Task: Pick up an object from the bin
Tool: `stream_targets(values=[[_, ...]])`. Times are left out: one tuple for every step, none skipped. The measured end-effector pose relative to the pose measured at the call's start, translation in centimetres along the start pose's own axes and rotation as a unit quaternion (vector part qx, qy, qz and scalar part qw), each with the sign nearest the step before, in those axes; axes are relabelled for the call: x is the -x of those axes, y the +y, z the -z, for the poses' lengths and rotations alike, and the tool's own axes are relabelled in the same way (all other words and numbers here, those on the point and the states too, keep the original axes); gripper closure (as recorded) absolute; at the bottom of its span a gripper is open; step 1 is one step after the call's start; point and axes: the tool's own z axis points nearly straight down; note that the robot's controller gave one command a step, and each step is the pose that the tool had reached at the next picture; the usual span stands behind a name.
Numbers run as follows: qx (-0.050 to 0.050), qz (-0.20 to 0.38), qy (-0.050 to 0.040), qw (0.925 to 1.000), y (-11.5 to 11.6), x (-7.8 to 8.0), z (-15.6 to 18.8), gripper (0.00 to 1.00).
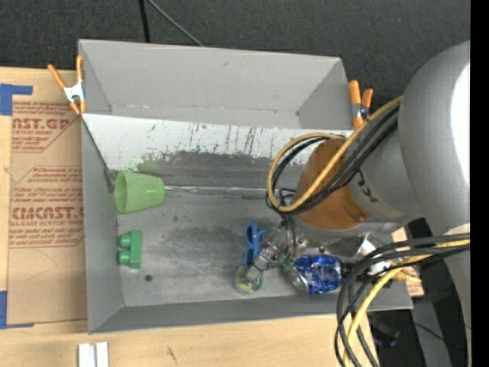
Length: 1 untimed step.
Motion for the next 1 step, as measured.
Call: stream_targets(values=[[0.0,0.001,0.0,1.0,0.01,0.01,0.03,0.0]])
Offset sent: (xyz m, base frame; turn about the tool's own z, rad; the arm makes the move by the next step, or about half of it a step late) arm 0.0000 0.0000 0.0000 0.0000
